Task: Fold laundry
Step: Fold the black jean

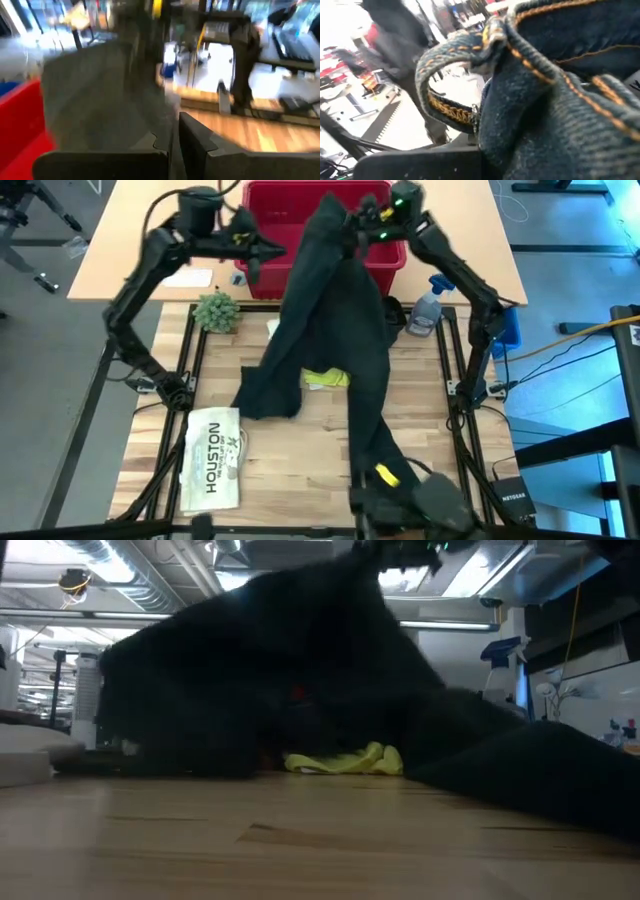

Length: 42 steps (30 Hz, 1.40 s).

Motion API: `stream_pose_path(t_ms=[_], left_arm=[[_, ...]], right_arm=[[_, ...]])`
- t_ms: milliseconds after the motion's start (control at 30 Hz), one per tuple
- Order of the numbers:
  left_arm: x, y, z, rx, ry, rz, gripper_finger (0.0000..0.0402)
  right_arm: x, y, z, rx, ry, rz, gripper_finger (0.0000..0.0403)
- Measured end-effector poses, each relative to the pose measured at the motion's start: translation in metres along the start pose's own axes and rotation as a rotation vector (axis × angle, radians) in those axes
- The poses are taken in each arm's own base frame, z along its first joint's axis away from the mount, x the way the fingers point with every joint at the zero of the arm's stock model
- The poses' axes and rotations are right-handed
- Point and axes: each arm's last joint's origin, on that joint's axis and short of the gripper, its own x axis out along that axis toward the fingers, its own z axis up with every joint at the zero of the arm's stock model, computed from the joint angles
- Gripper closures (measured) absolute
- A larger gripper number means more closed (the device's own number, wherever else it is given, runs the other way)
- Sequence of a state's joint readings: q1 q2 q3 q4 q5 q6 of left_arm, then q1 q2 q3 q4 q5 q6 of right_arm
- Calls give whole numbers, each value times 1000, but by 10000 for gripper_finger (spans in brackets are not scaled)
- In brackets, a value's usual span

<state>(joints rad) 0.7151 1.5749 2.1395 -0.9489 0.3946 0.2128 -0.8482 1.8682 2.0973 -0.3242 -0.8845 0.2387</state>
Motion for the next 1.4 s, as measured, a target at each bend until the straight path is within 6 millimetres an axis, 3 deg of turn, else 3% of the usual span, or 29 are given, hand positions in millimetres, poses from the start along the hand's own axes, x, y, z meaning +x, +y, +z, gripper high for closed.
stream_pose_path(t_ms=[233,500,633,867,1067,1267,1400], left_arm=[[-46,-19,-15,-15,191,114,380],[-88,-36,-18,-48,188,160,380],[-97,-40,-22,-98,176,171,380],[-77,-45,-37,-213,211,131,380],[-39,-53,-42,-281,147,63,380],[-13,-78,-23,-293,-118,-69,380],[-8,-98,-7,-254,-321,-171,380]], right_arm=[[-27,78,57,-190,-83,109,376],[-69,175,79,-337,-192,319,376],[-93,222,82,-413,-226,431,376],[-165,300,81,-604,-318,669,376],[-230,345,71,-707,-381,874,376],[-274,361,61,-691,-449,825,376],[-272,357,54,-651,-431,694,376]])
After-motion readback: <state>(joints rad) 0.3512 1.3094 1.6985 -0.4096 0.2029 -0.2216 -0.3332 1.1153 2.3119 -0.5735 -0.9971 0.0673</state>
